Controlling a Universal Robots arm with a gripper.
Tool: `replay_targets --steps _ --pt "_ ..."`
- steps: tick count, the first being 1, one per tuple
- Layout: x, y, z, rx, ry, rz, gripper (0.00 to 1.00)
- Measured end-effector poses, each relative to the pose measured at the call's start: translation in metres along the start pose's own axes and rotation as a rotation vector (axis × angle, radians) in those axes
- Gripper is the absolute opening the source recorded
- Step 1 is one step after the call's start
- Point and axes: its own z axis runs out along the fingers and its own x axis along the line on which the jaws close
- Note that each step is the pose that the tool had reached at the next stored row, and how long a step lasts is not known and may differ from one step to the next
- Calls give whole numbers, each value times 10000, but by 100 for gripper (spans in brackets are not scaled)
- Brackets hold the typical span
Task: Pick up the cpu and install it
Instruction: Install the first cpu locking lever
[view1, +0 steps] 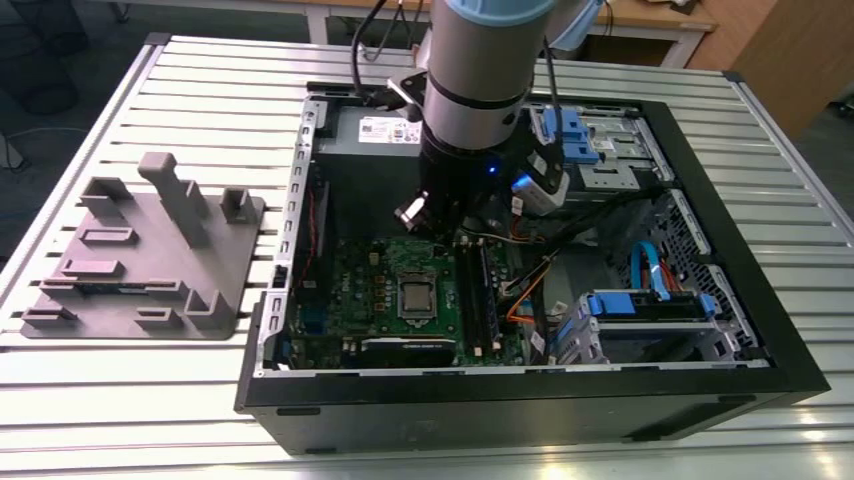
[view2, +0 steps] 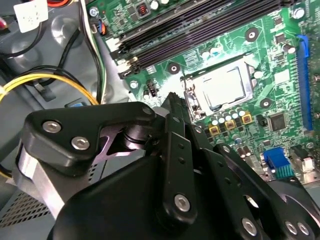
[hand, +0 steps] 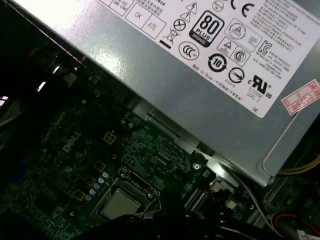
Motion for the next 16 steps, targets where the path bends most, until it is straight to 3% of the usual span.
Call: replay_targets --steps 11,16 --pt "68 -96 4 28 8 271 11" --pt "71 -100 4 28 8 273 11"
